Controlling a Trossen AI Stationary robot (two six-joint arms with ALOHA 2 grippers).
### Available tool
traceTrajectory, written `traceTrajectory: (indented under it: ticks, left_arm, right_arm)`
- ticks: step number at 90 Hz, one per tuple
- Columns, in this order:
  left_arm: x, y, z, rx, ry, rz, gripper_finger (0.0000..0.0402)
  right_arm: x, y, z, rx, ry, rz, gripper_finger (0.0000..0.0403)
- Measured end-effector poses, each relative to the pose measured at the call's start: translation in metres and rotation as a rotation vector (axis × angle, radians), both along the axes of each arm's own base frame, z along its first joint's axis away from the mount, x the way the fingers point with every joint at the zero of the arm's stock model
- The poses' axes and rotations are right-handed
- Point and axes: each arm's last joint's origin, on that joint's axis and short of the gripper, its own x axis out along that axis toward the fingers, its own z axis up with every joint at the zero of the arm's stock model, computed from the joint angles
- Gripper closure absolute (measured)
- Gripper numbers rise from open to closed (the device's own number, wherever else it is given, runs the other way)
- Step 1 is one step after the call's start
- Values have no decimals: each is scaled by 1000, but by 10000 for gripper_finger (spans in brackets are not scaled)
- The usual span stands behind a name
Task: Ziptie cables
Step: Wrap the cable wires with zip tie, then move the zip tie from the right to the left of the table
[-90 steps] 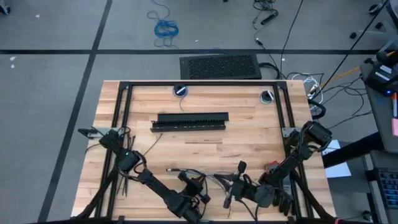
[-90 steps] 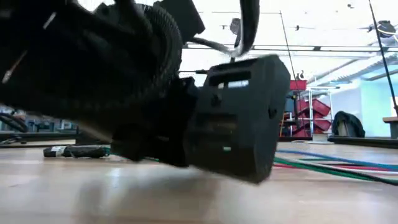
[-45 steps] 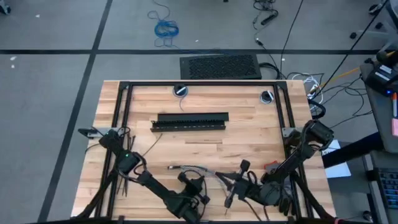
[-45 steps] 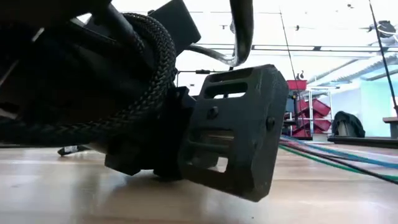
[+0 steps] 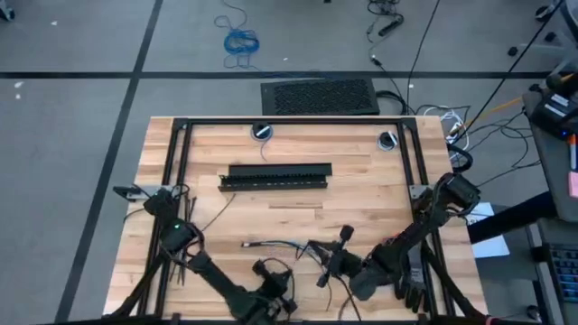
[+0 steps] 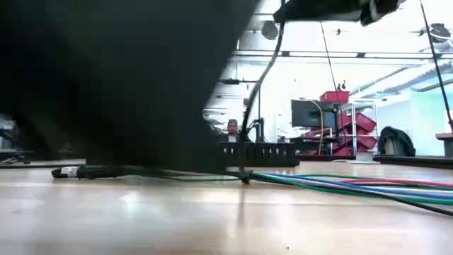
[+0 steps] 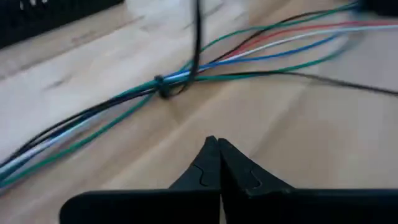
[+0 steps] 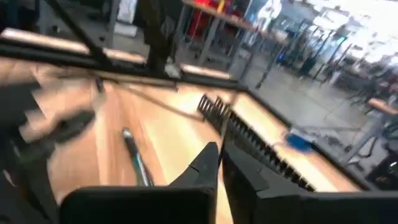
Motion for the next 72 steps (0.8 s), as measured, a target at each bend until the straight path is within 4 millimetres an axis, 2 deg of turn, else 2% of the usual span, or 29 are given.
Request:
traceTrajectory:
  ticks: [11, 23, 35, 46, 54, 62, 72]
  left_arm:
    - [-1, 1, 13, 39, -17, -1, 401]
    - [-8, -2, 23, 53, -34, -10, 401]
    - [-14, -3, 24, 80, -40, -3, 401]
    - [-19, 2, 24, 80, -66, 37, 401]
    - [-20, 1, 24, 70, -75, 41, 401]
    - [-21, -1, 25, 70, -78, 37, 401]
    - [-24, -1, 25, 76, -77, 35, 401]
  right_arm:
    - [4, -10, -7, 64, 23, -21, 326]
    - [1, -18, -12, 16, 18, -128, 283]
    - [-6, -2, -6, -3, -6, -76, 262]
    - [-14, 14, 7, -67, -71, -100, 260]
    - [-18, 20, 12, -135, -56, -103, 262]
    - [-21, 26, 14, -157, -32, -28, 263]
    - [-22, 38, 17, -133, -15, 233, 260]
